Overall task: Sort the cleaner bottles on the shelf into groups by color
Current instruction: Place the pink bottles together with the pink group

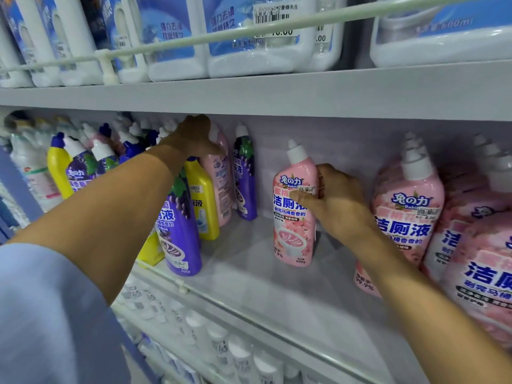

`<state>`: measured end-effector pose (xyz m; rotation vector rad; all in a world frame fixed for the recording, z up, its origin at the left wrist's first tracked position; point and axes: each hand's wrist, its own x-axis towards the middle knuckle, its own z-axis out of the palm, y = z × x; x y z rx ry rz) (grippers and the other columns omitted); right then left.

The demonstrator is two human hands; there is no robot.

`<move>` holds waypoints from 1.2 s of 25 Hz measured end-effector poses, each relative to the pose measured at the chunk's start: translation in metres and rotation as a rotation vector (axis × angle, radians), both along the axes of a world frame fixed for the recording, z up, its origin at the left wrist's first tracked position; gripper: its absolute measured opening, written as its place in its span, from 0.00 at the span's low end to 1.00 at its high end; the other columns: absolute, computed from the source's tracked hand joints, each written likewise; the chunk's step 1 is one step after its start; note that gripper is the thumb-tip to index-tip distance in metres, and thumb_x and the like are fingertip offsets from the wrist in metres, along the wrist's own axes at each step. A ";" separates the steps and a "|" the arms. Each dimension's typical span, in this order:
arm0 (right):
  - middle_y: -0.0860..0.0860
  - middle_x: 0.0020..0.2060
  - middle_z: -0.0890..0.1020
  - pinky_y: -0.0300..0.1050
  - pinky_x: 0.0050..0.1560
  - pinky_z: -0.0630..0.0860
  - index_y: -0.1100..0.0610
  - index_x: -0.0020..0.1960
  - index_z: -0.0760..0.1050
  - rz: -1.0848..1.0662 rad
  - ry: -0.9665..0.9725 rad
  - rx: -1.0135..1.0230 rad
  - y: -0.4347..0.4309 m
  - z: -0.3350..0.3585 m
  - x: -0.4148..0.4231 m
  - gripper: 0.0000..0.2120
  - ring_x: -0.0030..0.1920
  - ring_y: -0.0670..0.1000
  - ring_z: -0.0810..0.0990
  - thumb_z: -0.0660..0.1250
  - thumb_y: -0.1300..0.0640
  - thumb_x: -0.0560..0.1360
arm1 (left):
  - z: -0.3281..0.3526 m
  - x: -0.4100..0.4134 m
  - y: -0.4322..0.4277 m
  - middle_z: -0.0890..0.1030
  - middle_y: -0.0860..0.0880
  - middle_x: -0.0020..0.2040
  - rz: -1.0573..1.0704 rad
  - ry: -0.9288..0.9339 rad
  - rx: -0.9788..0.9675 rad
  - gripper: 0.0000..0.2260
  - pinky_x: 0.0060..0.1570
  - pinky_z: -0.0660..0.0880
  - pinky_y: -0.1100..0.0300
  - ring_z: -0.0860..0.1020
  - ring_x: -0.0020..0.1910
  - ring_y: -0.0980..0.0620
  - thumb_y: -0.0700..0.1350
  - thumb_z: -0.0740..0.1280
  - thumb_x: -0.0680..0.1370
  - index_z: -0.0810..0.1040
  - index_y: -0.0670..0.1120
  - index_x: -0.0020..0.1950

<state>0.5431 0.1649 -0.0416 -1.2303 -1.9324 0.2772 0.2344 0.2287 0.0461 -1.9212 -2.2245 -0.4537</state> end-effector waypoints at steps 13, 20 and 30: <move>0.53 0.52 0.85 0.44 0.47 0.75 0.55 0.56 0.78 -0.057 -0.135 -0.072 -0.003 0.013 0.008 0.23 0.50 0.56 0.83 0.76 0.40 0.71 | 0.014 0.015 -0.016 0.79 0.41 0.62 -0.133 -0.049 -0.007 0.27 0.59 0.74 0.53 0.77 0.61 0.41 0.51 0.80 0.69 0.79 0.41 0.63; 0.57 0.48 0.84 0.46 0.43 0.72 0.61 0.52 0.77 -0.075 -0.140 -0.057 -0.038 0.019 0.015 0.21 0.47 0.59 0.82 0.76 0.45 0.72 | 0.020 0.030 -0.031 0.81 0.42 0.58 -0.259 -0.148 -0.171 0.24 0.54 0.75 0.54 0.78 0.52 0.44 0.49 0.78 0.72 0.76 0.45 0.64; 0.56 0.49 0.85 0.56 0.49 0.81 0.58 0.53 0.78 -0.202 -0.135 -0.167 -0.085 0.024 0.004 0.21 0.47 0.58 0.84 0.78 0.44 0.70 | 0.015 0.030 -0.076 0.83 0.46 0.55 -0.461 -0.305 -0.142 0.26 0.61 0.78 0.46 0.81 0.56 0.44 0.57 0.80 0.61 0.78 0.50 0.54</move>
